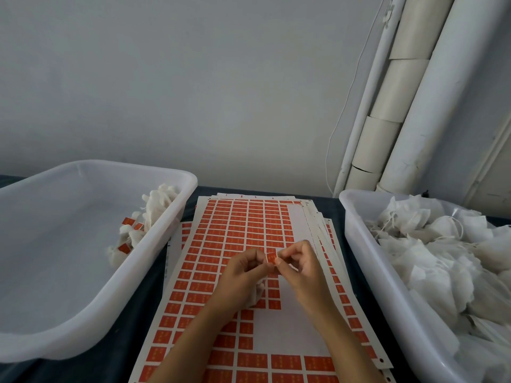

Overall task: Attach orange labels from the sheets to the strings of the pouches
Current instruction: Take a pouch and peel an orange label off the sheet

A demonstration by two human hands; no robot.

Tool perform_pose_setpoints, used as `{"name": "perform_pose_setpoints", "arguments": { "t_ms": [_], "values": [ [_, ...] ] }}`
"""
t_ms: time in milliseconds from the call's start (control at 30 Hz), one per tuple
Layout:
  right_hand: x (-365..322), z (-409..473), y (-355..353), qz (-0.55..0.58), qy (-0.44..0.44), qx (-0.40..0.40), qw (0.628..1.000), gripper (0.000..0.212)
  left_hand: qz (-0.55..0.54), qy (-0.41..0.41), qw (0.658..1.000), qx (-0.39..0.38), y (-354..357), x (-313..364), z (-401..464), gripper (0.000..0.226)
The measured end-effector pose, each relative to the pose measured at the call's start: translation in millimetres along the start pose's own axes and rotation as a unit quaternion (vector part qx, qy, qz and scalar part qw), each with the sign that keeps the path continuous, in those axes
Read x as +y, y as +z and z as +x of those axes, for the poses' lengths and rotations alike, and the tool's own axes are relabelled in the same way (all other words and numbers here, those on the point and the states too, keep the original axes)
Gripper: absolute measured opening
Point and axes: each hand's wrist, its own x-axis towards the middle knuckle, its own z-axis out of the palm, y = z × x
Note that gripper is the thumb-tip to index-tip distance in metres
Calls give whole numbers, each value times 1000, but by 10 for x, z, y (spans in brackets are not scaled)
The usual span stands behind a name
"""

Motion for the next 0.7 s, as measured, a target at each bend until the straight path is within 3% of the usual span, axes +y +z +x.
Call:
{"name": "perform_pose_setpoints", "arguments": {
  "t_ms": [100,167,233,433,700],
  "values": [
    [21,-12,-10,-46,-36,17,998,21,-2,17,1000,8,-2,-5,5,17],
    [24,-38,4,-93,-50,-30,994,12,9,34,999,6,0,2,3,16],
    [29,-60,48,-94,-42,-64,993,17,14,43,999,-11,-5,9,-6,17],
    [36,-40,28,-134,-83,-53,986,31,58,60,996,-16,11,-11,2,21],
    [35,-54,35,-52,-22,-41,998,33,96,68,993,-25,60,-16,-16,28]
  ]
}}
